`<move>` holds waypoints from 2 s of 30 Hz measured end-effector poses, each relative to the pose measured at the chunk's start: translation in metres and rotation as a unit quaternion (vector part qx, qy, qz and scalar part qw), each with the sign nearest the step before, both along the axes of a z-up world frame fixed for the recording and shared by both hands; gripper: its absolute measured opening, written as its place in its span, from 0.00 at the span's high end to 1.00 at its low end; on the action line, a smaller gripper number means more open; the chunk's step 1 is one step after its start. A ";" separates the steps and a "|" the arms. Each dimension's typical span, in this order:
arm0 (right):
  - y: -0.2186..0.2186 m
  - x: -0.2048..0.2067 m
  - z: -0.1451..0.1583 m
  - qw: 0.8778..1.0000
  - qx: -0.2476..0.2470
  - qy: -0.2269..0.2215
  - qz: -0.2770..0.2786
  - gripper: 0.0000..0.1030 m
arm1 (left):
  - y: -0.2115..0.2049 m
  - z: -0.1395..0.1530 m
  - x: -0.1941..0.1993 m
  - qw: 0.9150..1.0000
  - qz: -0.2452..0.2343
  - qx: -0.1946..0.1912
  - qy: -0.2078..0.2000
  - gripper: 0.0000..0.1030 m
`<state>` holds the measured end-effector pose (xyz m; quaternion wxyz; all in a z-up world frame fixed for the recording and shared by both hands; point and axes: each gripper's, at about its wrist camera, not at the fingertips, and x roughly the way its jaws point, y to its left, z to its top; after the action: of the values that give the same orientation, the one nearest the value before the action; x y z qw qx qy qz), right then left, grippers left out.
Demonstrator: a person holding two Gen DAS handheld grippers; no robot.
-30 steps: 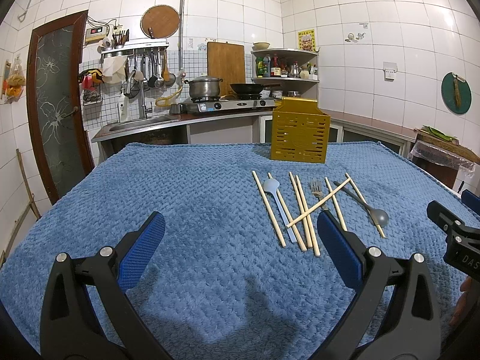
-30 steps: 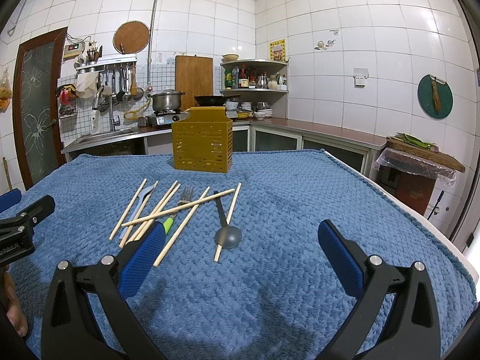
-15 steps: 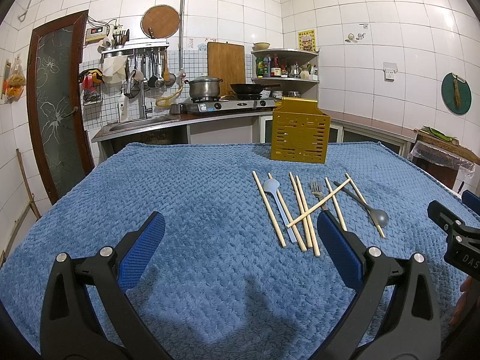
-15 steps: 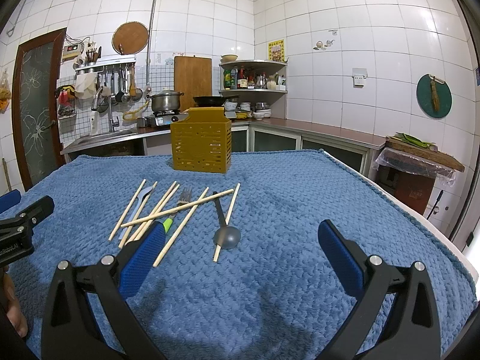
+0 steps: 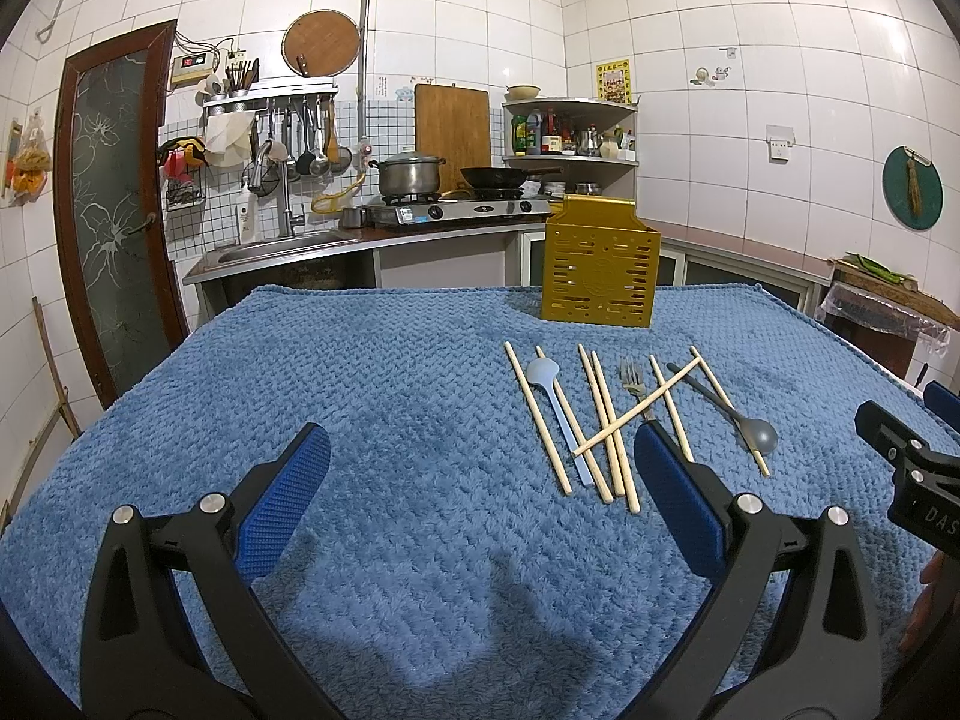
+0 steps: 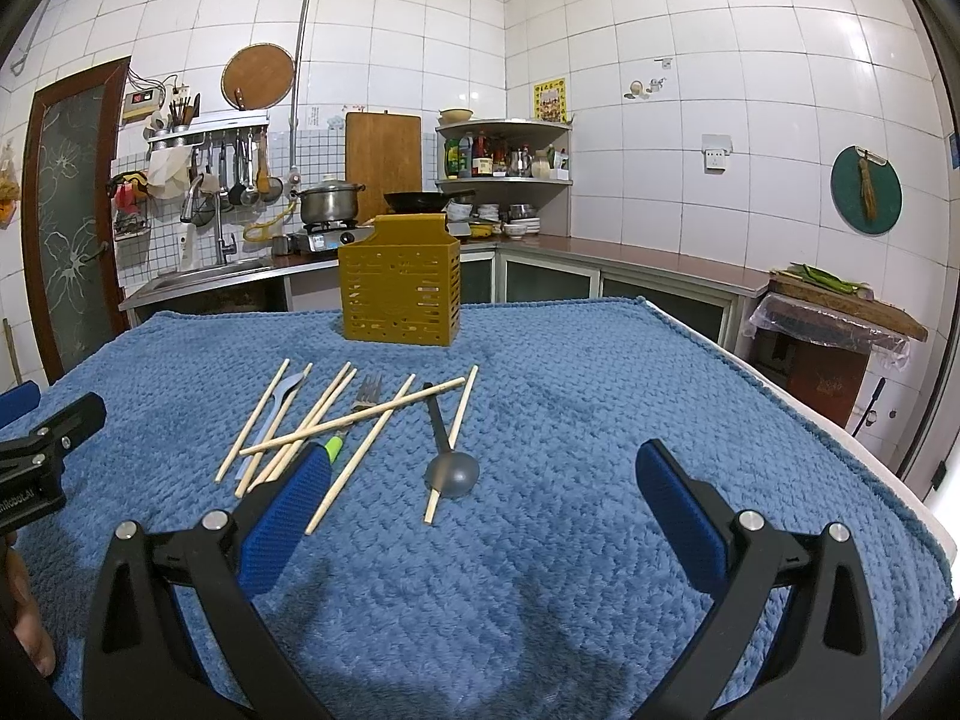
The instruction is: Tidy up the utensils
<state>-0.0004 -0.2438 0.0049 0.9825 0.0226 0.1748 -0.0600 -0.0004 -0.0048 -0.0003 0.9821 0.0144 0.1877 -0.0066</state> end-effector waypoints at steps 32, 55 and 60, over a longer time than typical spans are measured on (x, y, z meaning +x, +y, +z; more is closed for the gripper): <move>0.002 0.002 0.005 0.999 -0.003 0.038 0.024 0.04 | 0.000 0.013 0.010 0.999 0.006 0.000 0.046 0.05; -0.002 0.166 0.047 0.988 0.016 0.138 0.062 0.04 | 0.007 0.066 0.172 0.987 0.001 -0.067 0.147 0.05; -0.013 0.203 0.020 0.986 0.018 0.163 0.039 0.04 | -0.002 0.044 0.215 0.982 0.001 -0.068 0.176 0.07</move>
<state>0.2030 -0.2572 0.0252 0.9418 0.0232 0.3346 -0.0215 0.2146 -0.0063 0.0437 0.9322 -0.0541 0.3572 -0.0206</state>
